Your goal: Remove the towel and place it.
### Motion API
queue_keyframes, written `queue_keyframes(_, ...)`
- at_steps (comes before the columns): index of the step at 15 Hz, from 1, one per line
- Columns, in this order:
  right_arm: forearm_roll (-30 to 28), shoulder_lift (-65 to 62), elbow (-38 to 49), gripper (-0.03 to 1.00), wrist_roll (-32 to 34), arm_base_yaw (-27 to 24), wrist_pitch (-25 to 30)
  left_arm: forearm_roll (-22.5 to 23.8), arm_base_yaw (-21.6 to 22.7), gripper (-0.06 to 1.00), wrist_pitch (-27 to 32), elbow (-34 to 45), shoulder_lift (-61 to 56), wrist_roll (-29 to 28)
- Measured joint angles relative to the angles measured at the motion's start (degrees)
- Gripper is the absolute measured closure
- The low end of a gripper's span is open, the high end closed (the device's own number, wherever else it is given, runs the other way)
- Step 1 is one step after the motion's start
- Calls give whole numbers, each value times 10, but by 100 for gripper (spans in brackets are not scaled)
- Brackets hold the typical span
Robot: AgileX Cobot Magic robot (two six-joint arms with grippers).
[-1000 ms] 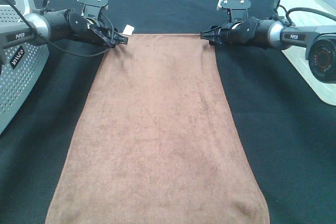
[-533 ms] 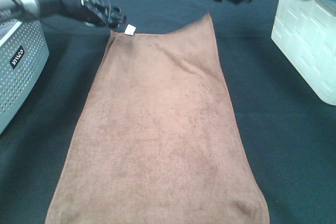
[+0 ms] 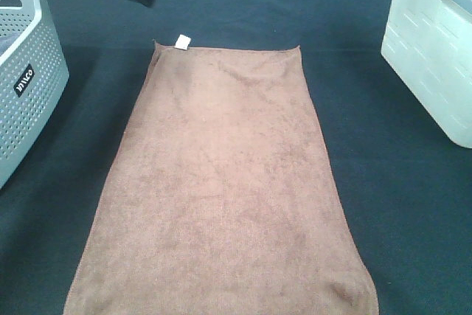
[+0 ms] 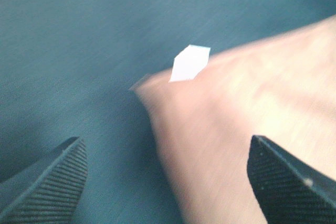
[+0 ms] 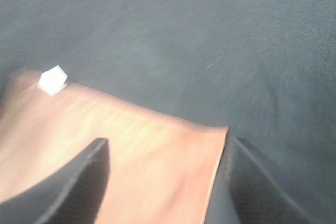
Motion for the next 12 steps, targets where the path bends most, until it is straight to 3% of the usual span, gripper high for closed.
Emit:
queue_keyframes(2, -38, -56, 0, 32, 29, 0, 95, 88, 2, 16, 95, 0, -42, -46)
queue_keyframes(4, -80, -100, -1, 31, 69, -14, 184, 118, 30, 16, 164, -3, -78, -80)
queue_keyframes(6, -91, -137, -1, 31, 95, -52, 242, 88, 81, 16, 207, -3, -111, -89)
queue_keyframes(8, -99, -166, -1, 31, 105, -89, 279, 21, 139, 16, 229, -3, -133, -69)
queue_keyframes(10, -105, -197, 18, 31, 108, -95, 283, -34, 178, 16, 229, 17, -155, -48)
queue_keyframes(12, -104, -245, 71, 31, 108, -95, 284, -46, 205, 16, 229, 74, -195, -41)
